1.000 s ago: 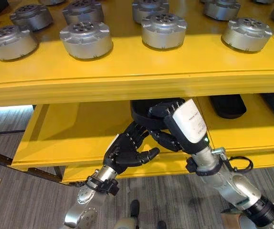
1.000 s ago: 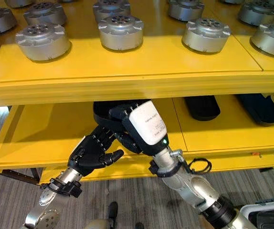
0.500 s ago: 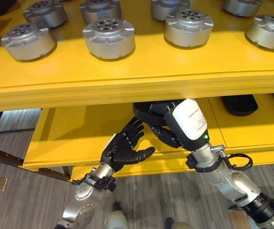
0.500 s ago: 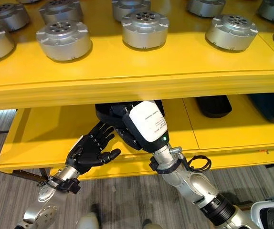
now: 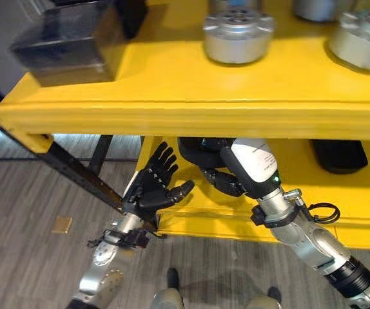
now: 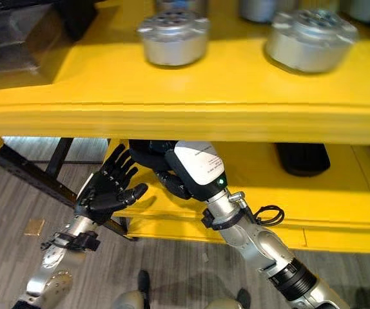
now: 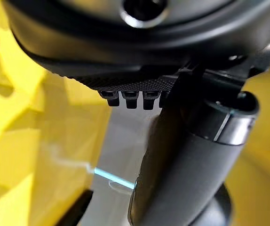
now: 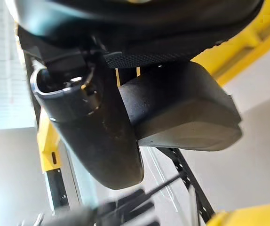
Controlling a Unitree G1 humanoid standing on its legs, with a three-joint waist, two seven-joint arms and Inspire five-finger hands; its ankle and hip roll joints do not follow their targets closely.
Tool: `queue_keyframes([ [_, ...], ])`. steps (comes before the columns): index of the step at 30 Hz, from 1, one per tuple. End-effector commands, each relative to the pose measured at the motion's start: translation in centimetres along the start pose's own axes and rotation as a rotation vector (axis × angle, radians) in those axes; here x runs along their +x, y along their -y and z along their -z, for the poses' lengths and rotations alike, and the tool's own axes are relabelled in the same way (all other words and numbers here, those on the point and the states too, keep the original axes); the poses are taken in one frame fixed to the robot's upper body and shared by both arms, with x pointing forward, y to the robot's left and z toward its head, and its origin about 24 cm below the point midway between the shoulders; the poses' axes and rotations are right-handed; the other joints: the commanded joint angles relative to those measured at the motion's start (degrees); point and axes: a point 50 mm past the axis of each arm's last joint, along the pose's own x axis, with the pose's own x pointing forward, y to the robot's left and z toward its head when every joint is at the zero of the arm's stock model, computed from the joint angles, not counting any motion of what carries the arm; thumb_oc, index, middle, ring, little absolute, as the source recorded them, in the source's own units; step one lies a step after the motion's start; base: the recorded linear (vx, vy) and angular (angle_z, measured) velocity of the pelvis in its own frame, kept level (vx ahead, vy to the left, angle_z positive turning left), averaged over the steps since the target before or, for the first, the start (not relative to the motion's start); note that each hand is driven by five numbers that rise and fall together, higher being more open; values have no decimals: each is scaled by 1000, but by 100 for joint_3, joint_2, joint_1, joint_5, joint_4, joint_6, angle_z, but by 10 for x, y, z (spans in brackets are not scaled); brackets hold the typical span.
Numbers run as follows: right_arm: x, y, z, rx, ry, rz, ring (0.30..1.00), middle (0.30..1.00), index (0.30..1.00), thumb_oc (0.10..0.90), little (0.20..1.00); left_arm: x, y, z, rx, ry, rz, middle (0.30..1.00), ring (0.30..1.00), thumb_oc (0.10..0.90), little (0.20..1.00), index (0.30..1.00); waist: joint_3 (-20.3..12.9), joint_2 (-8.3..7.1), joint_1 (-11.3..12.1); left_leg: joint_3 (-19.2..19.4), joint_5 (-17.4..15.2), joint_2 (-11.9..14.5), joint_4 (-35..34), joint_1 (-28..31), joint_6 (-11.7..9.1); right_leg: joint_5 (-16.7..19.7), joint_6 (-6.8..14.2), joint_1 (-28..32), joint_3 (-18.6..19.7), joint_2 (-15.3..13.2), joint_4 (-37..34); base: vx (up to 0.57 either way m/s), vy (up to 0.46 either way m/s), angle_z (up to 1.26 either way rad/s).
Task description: Move parts from the plastic box to the shelf.
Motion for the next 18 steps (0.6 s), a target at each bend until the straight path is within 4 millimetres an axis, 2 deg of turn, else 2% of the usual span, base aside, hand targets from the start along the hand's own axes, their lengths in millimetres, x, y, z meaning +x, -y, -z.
queue_keyframes([
  [1, 15, 47, -10, -123, 158, 262, 300, 300, 300, 400, 300, 19, 40, -24, -32, 172, 244, 1000, 1000, 900, 1000, 1000, -702, 328, -333, 214, -359, 320, 68, 405, 265, -16, 253, -529, 599, 465, -276, 95, 28, 73],
  [4, 16, 44, -14, -92, 178, 255, 300, 300, 300, 400, 300, 17, 36, -29, -5, 193, 213, 1000, 1000, 900, 1000, 1000, -614, 213, -194, 461, -483, 246, 205, 379, 360, -180, 185, -734, 192, 524, 157, 44, -28, 29],
  [10, 23, 43, -15, -102, 174, 235, 300, 300, 300, 400, 300, 20, 38, -32, -40, 214, 197, 1000, 1000, 900, 1000, 1000, -543, 84, -137, 463, -463, 342, 137, 401, 296, -358, 244, -658, 230, 746, -39, 26, -89, -23],
  [14, 20, 49, -2, -137, 103, 221, 300, 300, 300, 400, 300, 18, 46, -27, -61, 193, 246, 1000, 1000, 900, 1000, 1000, -560, 33, -185, 456, -304, 514, -105, 530, 196, -470, 172, -473, 235, 909, -128, 36, -55, 0],
  [18, 15, 54, 7, -157, 35, 218, 300, 300, 300, 400, 300, 18, 51, -22, -72, 161, 272, 1000, 1000, 900, 1000, 1000, -555, 11, -285, 386, -274, 551, -155, 591, 192, -452, 141, -435, 468, 966, -180, 24, -33, 7],
])
